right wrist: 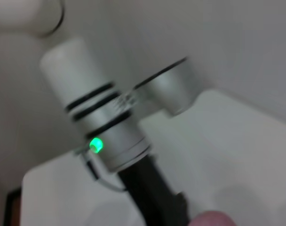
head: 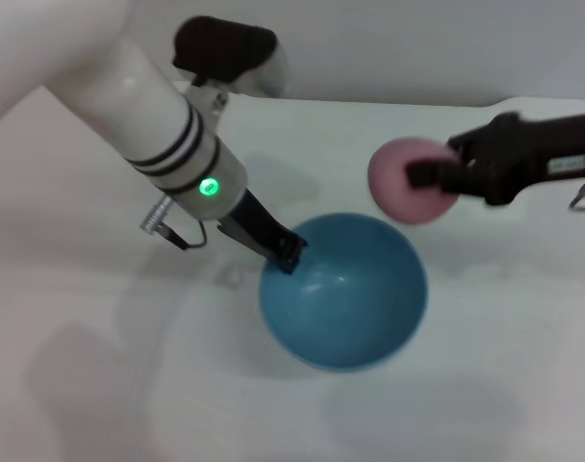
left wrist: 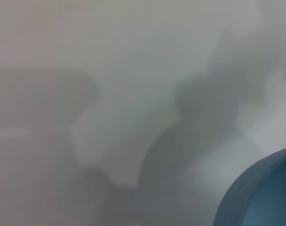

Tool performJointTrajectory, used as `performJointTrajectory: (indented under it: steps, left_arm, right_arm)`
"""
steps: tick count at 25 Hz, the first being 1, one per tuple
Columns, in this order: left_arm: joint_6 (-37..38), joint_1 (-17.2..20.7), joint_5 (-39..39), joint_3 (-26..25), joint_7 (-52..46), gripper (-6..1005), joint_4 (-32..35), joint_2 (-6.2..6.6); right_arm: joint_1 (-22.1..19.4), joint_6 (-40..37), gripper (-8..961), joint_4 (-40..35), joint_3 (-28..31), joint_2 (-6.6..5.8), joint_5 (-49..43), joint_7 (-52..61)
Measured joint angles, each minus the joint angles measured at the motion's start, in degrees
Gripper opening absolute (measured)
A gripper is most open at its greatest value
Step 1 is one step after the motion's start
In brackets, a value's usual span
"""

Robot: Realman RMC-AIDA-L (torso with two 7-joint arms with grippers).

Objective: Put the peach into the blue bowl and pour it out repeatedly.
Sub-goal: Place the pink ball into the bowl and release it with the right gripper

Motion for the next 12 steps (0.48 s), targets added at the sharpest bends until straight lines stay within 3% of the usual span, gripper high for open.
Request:
performJointTrajectory:
  steps: [3,4,11,12]
  left_arm:
    - [-1.41,-0.8,-1.39,2.66,-1.09,-1,-0.95,-0.06]
    - [-2.42,-1.29,-2.56,4.15,-1.57,-1,-1.31,-0.08]
    - [-2.78,-1.65,-4.14,4.31,-1.6,0,-1.31,-0.03]
    - [-2.8,-1.65,-4.35,4.27,-1.6,0,-1.32,-0.02]
  right_arm:
    - [0.01,0.45,112,0.25,-5.51,0.11,-0.91,-0.42]
    - [-0.01,1.35,106,0.64,-9.95,0.16,-1.55,-0.46]
    - [-0.48,5.03,98,0.75,-17.34,0.37,-3.23,-0.47]
    - [-0.59,5.29,132,0.75,-17.67,0.38,-3.24,-0.46]
